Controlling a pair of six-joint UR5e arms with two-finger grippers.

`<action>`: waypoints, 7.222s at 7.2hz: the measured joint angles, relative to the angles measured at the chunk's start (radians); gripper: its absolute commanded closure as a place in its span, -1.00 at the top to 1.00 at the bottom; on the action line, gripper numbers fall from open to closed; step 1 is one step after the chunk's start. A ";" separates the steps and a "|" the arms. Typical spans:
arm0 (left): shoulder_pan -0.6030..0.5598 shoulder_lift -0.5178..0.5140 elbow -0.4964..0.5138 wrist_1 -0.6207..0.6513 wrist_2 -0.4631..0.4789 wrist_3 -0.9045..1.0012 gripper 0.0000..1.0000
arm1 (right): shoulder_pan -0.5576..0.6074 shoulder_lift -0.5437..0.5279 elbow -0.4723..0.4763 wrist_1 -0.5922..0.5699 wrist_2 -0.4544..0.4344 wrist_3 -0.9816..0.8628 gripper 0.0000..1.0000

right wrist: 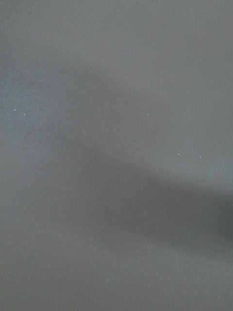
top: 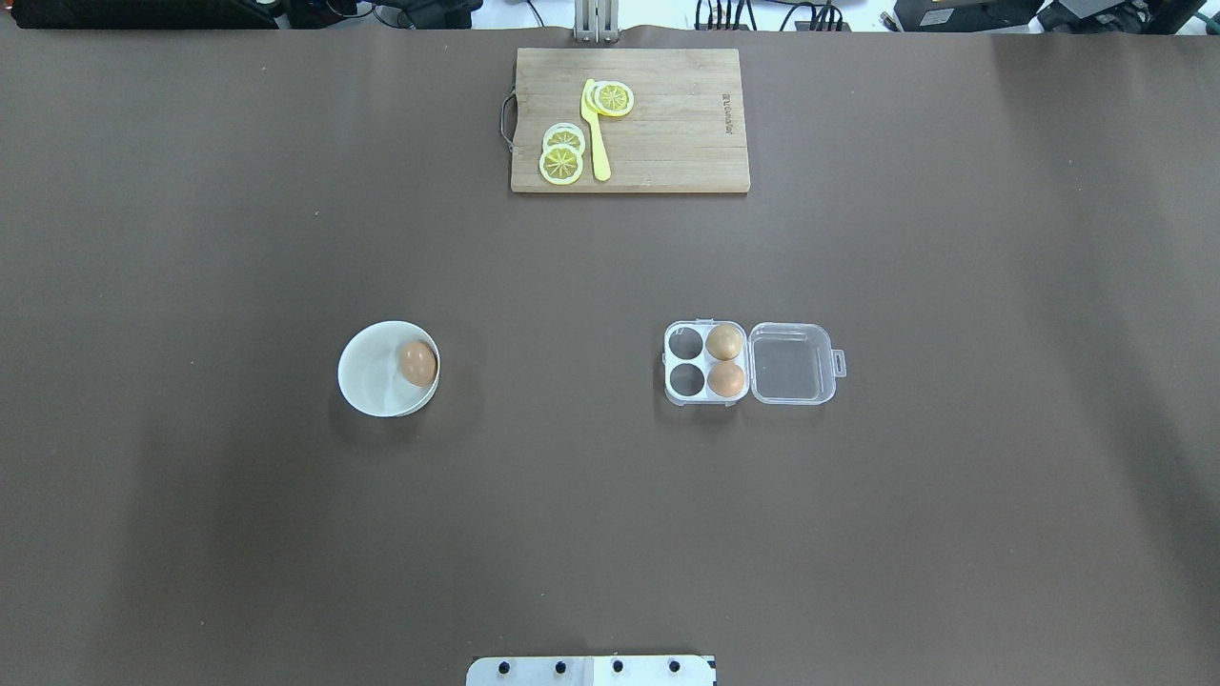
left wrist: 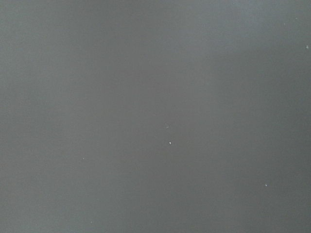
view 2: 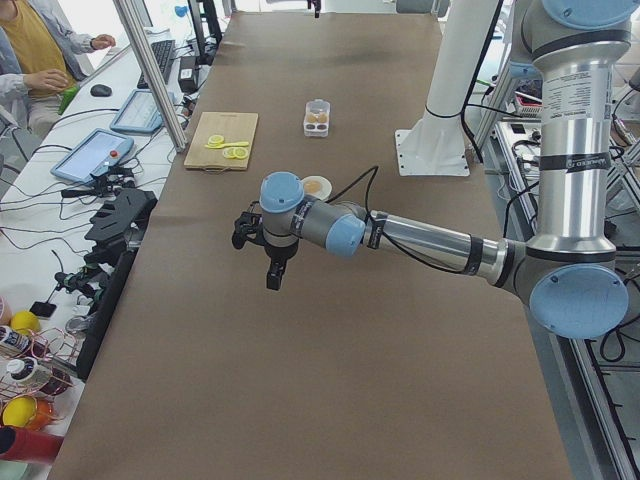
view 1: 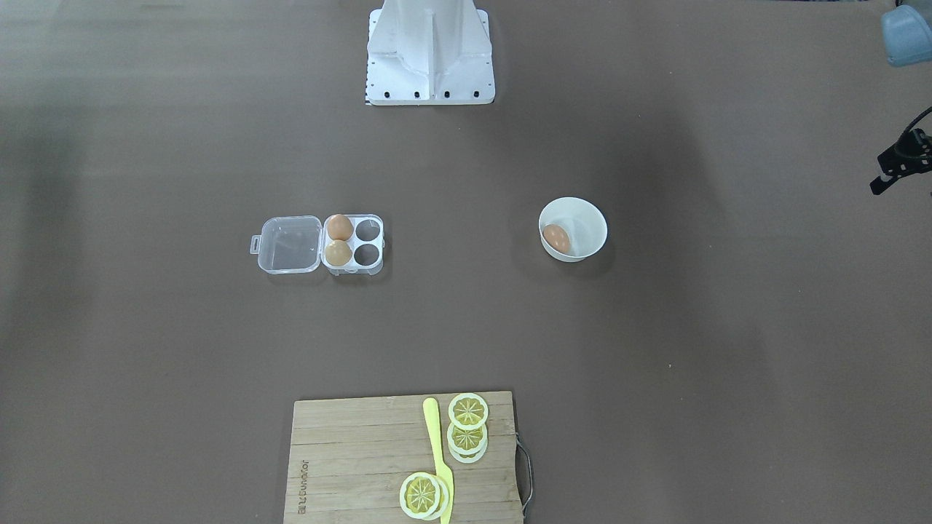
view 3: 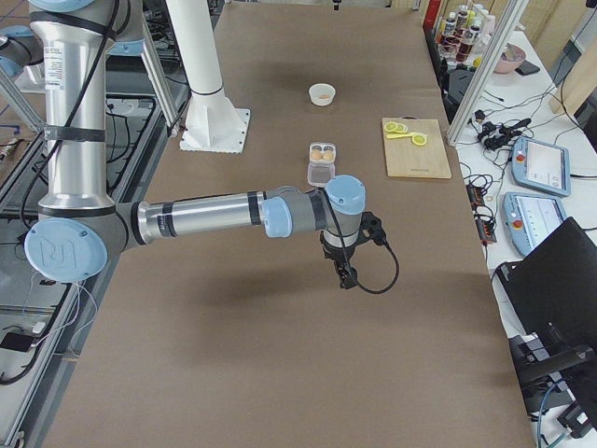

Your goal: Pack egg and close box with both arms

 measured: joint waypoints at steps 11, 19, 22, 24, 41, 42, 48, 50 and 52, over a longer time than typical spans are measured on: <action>0.030 0.004 -0.048 -0.056 -0.064 -0.083 0.96 | -0.007 -0.006 0.001 0.001 0.101 -0.005 1.00; 0.607 -0.385 -0.059 -0.003 0.205 -0.994 0.24 | -0.210 0.023 0.044 0.231 0.110 0.505 0.98; 0.679 -0.441 0.034 -0.014 0.247 -1.060 0.26 | -0.252 0.028 0.046 0.271 0.096 0.573 0.98; 0.703 -0.472 0.090 -0.040 0.249 -1.096 0.37 | -0.259 0.029 0.047 0.273 0.095 0.575 0.98; 0.702 -0.492 0.146 -0.178 0.232 -1.116 -1.00 | -0.267 0.029 0.060 0.272 0.091 0.582 0.98; 0.689 -0.493 0.106 -0.168 0.229 -1.114 -1.00 | -0.267 0.029 0.060 0.272 0.091 0.581 0.98; 0.773 -0.731 0.172 -0.207 0.461 -0.948 -1.00 | -0.275 0.033 0.064 0.277 0.094 0.608 0.98; 0.859 -0.721 0.218 -0.459 0.689 -0.869 -1.00 | -0.277 0.040 0.065 0.278 0.094 0.612 0.98; 0.940 -0.732 0.266 -0.614 0.903 -0.827 -1.00 | -0.276 0.047 0.076 0.278 0.096 0.621 0.98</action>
